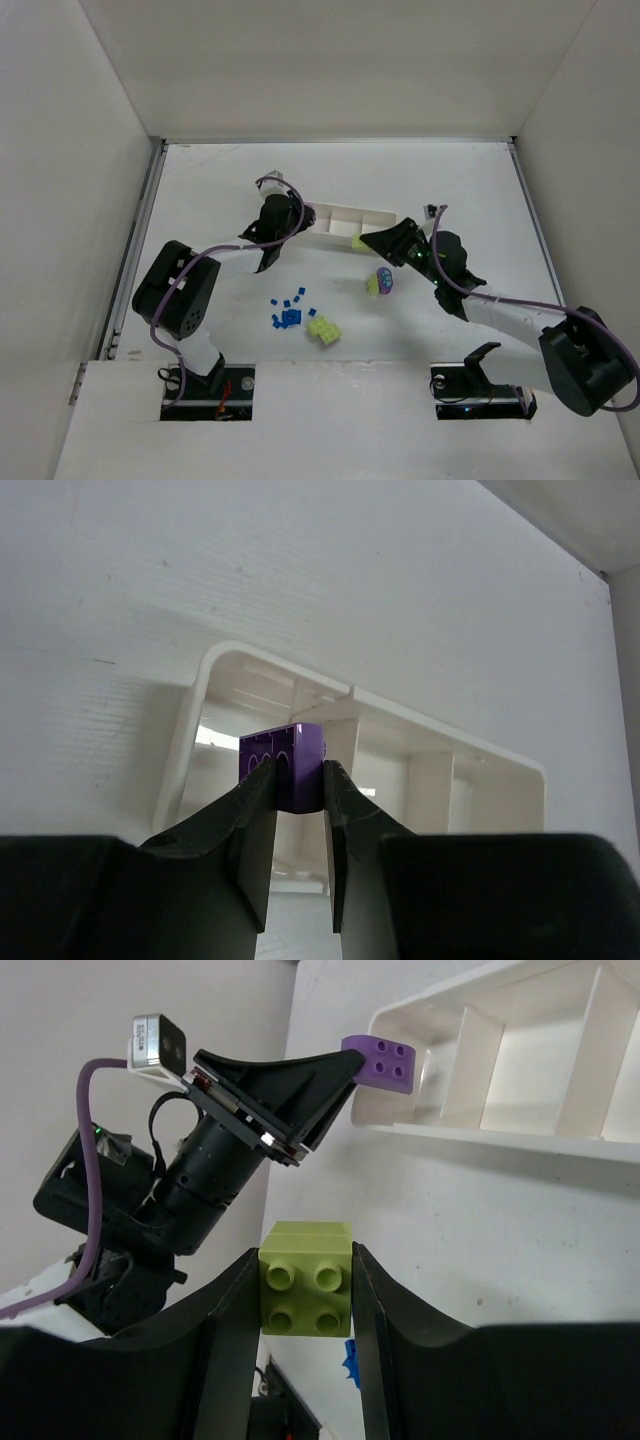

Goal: Sort the legos into containers by color

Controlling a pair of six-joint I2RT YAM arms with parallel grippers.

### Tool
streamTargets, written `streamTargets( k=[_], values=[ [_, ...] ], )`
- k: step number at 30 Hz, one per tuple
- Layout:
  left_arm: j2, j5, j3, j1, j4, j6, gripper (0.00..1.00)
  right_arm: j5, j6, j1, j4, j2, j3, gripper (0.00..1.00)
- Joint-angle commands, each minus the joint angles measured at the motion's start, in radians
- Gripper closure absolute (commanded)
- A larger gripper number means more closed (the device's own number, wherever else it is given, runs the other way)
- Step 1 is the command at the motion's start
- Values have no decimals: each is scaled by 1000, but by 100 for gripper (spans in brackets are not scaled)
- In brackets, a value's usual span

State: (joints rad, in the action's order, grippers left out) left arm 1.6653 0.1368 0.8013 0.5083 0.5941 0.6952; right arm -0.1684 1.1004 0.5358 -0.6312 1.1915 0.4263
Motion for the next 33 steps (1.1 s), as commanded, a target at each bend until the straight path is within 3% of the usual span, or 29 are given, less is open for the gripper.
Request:
streamTargets(
  k=[1, 8, 14, 19, 24, 33],
  values=[
    [-15, -29, 50, -7, 75, -11, 82, 49, -59, 20, 13, -27, 12, 78],
    [-73, -13, 15, -12, 76, -20, 57, 56, -76, 32, 18, -6, 34, 78],
    [-194, 0, -54, 3, 65, -22, 56, 52, -77, 36, 13, 20, 66, 78],
    [-350, -32, -166, 98, 82, 7, 53, 27, -54, 36, -5, 49, 107, 78],
    [-461, -42, -247, 189, 81, 166, 45, -3, -5, 43, -50, 86, 141, 78],
    [-463, -98, -329, 186, 242, 476, 34, -26, 143, 49, -200, 128, 137, 78]
  ],
)
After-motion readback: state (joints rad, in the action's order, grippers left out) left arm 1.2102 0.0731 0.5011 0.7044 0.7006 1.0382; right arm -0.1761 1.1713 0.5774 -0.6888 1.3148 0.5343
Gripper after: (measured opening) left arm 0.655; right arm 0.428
